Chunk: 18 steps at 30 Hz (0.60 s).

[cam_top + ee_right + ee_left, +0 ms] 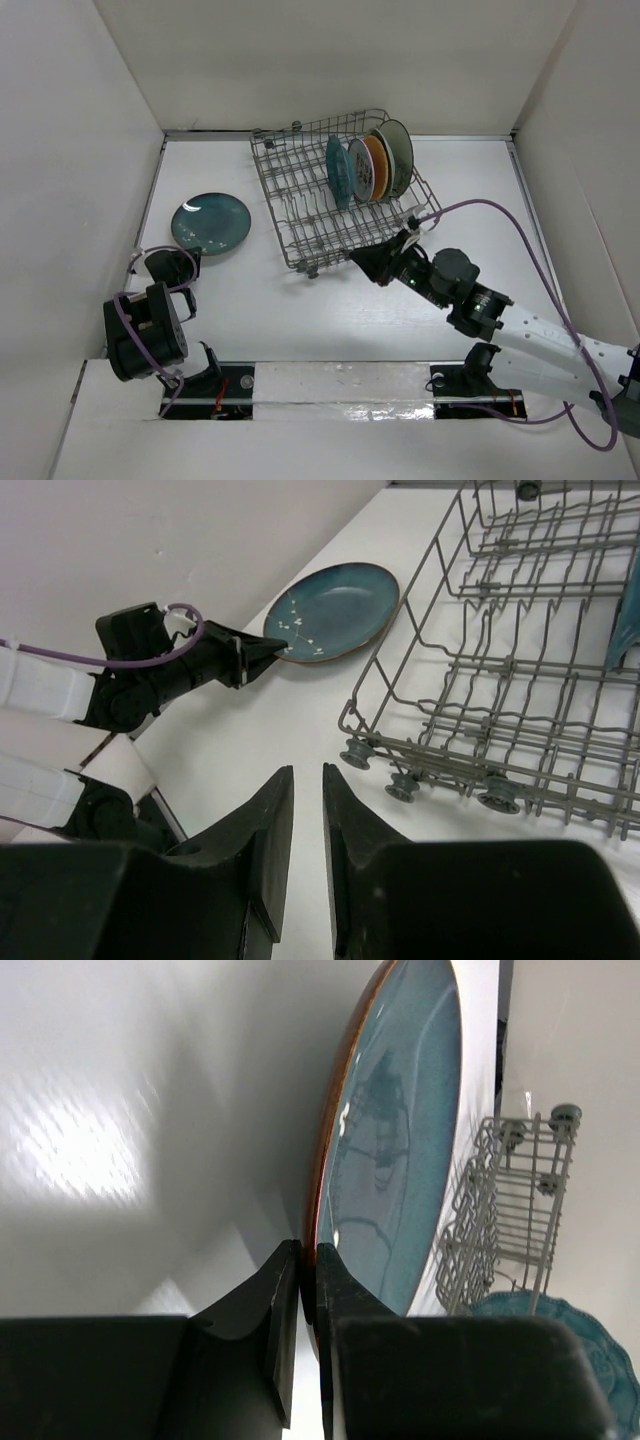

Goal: Load the plates into the dish rack

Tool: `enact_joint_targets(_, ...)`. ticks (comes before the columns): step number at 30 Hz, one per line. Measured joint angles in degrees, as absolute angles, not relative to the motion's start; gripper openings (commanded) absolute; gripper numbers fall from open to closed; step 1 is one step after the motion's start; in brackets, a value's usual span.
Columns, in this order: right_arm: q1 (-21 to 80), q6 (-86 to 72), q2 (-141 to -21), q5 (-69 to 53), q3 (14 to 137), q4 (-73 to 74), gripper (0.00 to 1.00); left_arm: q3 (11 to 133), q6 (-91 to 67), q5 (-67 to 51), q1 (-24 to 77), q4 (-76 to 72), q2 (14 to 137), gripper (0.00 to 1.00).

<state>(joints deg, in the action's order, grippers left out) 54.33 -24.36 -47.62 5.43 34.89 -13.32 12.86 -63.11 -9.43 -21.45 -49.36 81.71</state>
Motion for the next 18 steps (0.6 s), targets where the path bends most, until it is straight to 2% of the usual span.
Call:
enact_joint_targets(2, 54.33, -24.49, -48.95, 4.6, 35.11, -13.28, 0.27, 11.64, -62.87, -9.47, -21.19, -48.36, 78.63, 0.0)
enact_joint_targets(9, 54.33, -25.43, -56.05, 2.72, 38.41, -13.3, 0.5, 10.79, -60.9, -10.07, -20.93, -41.65, 66.08, 0.0)
enact_joint_targets(14, 53.69, -26.2, -62.96, 1.91, 41.56, -14.22, 0.6, 10.79, -60.75, -11.27, -21.3, -40.77, 59.99, 0.0)
enact_joint_targets(18, 53.63, -27.16, -68.75, 1.39, 44.69, -14.33, 0.79, 10.09, -61.23, -13.87, -22.5, -39.97, 55.42, 0.0)
